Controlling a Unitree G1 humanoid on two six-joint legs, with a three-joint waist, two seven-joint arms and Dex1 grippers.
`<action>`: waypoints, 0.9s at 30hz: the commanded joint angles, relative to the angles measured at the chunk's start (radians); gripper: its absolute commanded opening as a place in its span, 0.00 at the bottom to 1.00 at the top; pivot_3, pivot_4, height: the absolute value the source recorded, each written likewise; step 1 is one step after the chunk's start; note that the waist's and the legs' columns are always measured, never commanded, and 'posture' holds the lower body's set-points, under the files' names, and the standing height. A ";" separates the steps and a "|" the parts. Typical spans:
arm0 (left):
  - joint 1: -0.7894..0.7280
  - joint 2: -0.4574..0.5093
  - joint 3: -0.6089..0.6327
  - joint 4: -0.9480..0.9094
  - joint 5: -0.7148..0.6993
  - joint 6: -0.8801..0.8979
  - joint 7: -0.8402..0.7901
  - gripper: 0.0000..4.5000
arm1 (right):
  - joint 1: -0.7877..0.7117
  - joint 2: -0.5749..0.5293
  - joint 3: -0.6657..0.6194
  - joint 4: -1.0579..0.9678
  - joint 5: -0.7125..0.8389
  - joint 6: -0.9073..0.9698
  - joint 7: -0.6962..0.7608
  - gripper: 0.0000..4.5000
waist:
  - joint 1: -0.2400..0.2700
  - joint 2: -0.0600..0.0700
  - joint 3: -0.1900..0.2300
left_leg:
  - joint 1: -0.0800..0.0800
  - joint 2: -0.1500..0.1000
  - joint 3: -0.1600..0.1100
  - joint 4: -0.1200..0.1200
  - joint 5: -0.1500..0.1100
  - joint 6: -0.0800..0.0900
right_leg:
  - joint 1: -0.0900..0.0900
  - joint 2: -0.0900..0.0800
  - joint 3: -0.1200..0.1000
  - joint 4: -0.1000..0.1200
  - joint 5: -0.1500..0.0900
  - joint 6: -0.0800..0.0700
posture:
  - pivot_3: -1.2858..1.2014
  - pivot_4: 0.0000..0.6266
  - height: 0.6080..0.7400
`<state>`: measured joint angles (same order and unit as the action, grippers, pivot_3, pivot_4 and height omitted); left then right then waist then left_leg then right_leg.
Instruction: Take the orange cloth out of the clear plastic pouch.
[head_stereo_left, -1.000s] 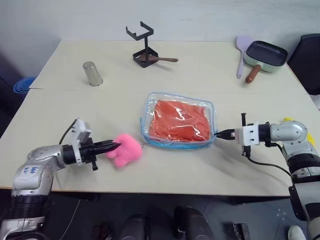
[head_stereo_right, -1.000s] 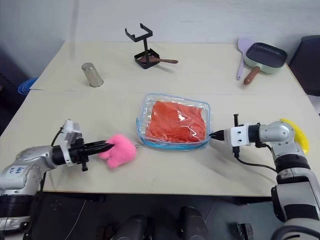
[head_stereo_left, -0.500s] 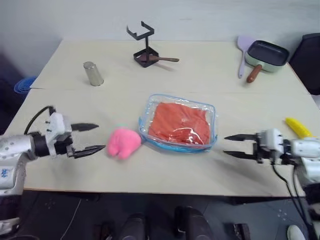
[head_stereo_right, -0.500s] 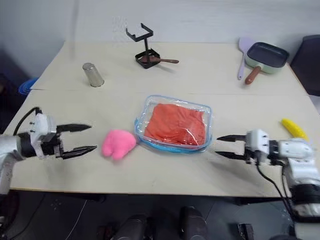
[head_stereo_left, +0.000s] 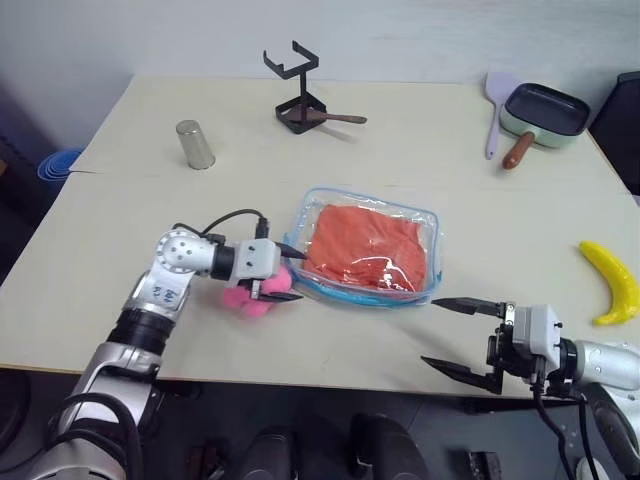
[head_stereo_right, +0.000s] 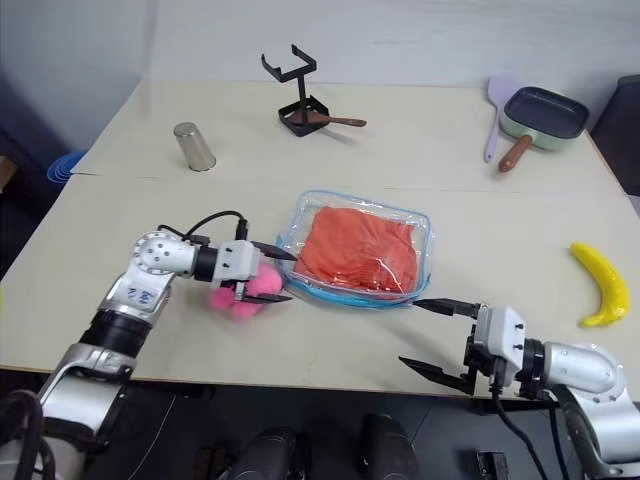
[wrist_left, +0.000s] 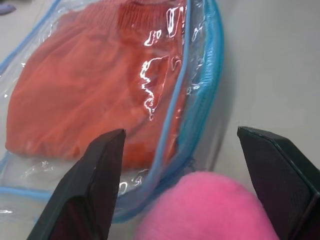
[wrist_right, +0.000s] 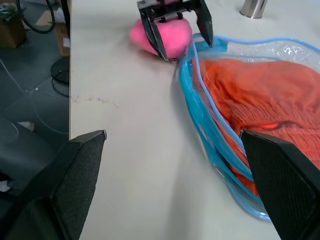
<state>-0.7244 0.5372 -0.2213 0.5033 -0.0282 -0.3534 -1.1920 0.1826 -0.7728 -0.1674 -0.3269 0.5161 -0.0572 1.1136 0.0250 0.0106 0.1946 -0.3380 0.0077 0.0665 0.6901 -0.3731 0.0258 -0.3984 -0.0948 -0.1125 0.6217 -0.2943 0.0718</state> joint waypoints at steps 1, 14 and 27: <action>-0.035 -0.025 -0.006 0.075 0.017 -0.052 0.017 0.83 | 0.012 0.014 -0.011 -0.053 -0.014 0.002 -0.032 1.00 | 0.001 -0.001 0.000 | 0.000 0.000 0.000 0.000 0.000 0.000 | 0.000 0.000 0.000 0.000 0.000 0.000 | 0.52 0.24 1.00; -0.044 -0.090 0.036 0.112 -0.075 0.030 -0.039 0.05 | 0.070 0.054 -0.009 -0.075 -0.060 -0.023 -0.079 1.00 | 0.001 -0.001 0.000 | 0.000 0.000 -0.001 0.001 0.000 0.001 | 0.001 0.000 0.000 0.000 0.000 0.000 | 0.52 0.24 1.00; -0.004 -0.137 0.144 -0.195 -0.307 0.629 0.034 0.00 | -0.083 0.081 0.182 -0.311 0.049 0.412 -0.280 1.00 | -0.006 -0.003 0.001 | -0.001 0.000 -0.003 0.002 0.001 0.001 | 0.001 0.000 -0.001 0.000 0.000 0.000 | 0.52 0.24 1.00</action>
<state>-0.7392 0.3950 -0.0909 0.3649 -0.3066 0.2374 -1.1671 0.1174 -0.7090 -0.0020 -0.5992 0.5500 0.3057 0.8820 0.0188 0.0072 0.1956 -0.3386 0.0083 0.0632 0.6926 -0.3726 0.0264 -0.3975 -0.0949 -0.1134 0.6220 -0.2942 0.0721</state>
